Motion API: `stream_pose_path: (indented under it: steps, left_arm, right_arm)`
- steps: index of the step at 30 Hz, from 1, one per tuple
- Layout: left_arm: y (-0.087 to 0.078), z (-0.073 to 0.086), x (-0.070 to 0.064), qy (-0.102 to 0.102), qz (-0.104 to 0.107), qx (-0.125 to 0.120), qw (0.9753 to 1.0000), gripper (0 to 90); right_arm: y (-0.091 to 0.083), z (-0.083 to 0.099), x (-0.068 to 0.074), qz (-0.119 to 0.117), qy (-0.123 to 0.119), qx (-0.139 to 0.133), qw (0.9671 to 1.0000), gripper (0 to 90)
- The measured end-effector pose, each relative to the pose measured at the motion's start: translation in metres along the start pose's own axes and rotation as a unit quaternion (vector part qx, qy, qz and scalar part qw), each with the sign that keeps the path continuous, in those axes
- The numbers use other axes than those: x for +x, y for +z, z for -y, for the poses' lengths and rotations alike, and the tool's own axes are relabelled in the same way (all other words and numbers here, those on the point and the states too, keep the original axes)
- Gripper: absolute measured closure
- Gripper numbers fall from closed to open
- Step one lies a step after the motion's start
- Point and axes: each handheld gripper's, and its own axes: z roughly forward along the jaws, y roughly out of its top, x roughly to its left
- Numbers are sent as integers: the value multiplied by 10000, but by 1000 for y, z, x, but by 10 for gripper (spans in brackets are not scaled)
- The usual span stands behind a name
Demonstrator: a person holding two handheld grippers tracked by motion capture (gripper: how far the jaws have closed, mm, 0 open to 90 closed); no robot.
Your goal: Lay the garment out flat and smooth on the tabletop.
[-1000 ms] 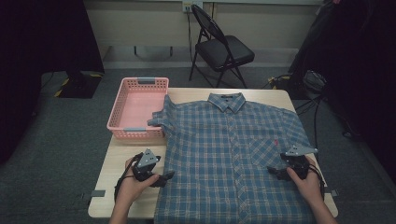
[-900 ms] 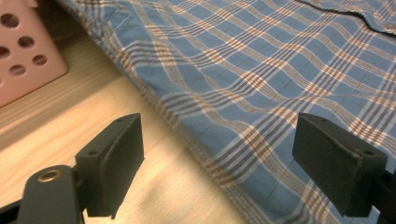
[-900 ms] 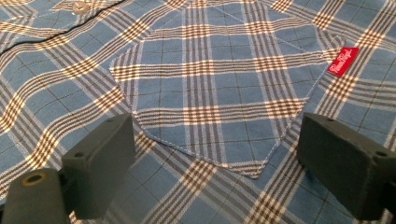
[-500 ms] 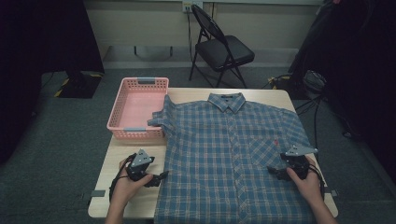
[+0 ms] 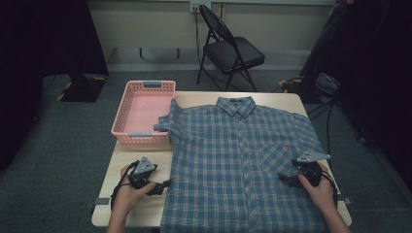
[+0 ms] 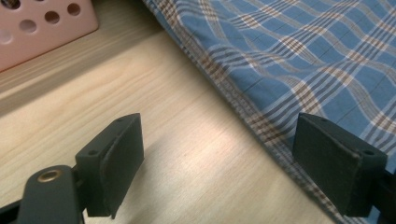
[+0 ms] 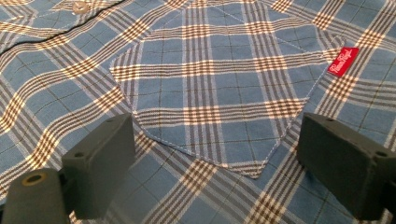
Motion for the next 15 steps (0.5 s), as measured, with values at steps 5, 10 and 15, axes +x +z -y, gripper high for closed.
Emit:
stream_pose_path:
  steps: [5, 10, 15]
  left_arm:
    - [0, 1, 0, 22, -38, 51, 10000, 161]
    - [-1, 1, 1, 31, -65, 111, 9999, 161]
    - [0, 2, 2, 135, -149, 296, 9994, 159]
  right_arm:
    - [0, 0, 0, 0, -2, 0, 10000, 105]
    - [0, 0, 0, 1, -3, 1, 10000, 105]
    - [0, 0, 0, -1, -1, 1, 10000, 105]
